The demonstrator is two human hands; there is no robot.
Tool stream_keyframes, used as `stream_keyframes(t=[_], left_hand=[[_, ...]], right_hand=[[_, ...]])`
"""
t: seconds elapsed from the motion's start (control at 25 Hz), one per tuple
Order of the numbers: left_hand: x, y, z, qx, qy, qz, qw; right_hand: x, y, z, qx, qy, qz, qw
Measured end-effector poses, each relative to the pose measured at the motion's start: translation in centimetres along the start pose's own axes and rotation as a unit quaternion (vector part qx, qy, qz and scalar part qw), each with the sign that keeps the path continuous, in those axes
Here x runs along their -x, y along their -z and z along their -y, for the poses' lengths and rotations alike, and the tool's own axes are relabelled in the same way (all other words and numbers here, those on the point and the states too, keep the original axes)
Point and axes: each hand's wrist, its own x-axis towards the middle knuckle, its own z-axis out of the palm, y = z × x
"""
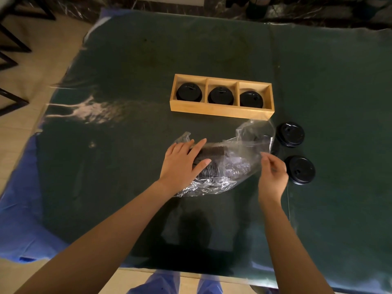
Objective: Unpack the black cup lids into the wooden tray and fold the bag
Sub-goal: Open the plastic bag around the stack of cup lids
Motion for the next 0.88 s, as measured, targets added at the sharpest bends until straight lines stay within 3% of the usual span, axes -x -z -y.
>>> stream_keyframes(t=[0.12, 0.32, 0.36, 0.44, 0.52, 0.6, 0.68, 0.76, 0.8, 0.88], left_hand=[[0.0, -0.1, 0.2, -0.013, -0.01, 0.01, 1.0], [0.1, -0.2, 0.2, -0.021, -0.025, -0.003, 0.999], [0.1, -0.2, 0.1, -0.025, -0.027, -0.007, 0.999], [0.2, -0.2, 0.0, -0.035, -0.032, -0.017, 0.999], [0.4, -0.2, 0.0, -0.041, -0.037, -0.025, 0.998], [0.5, -0.3, -0.1, -0.045, -0.041, -0.025, 0.998], [0.4, -0.4, -0.2, -0.048, -0.042, -0.021, 0.998], [0.2, -0.3, -0.3, -0.048, -0.038, -0.015, 0.998], [0.1, -0.3, -0.3, -0.047, -0.036, -0.013, 0.998], [0.0, -0.2, -0.1, -0.045, -0.033, -0.012, 0.998]], right_hand=[[-0.7, 2.0, -1.8, 0.028, -0.021, -0.012, 0.999], [-2.1, 5.8, -1.4, 0.177, -0.05, -0.003, 0.983], [-2.7, 6.4, 0.1, 0.188, -0.027, -0.02, 0.982], [-3.5, 6.9, 4.5, 0.211, 0.105, -0.06, 0.97], [-2.5, 6.0, 9.4, 0.22, 0.297, -0.018, 0.929], [-0.1, 3.8, 13.0, 0.25, 0.394, 0.155, 0.871], [1.9, 1.5, 13.8, 0.37, 0.397, 0.332, 0.772], [2.2, 0.9, 12.8, 0.501, 0.369, 0.406, 0.669], [2.0, 1.4, 12.2, 0.527, 0.372, 0.416, 0.641], [1.4, 3.2, 11.0, 0.497, 0.429, 0.4, 0.639]])
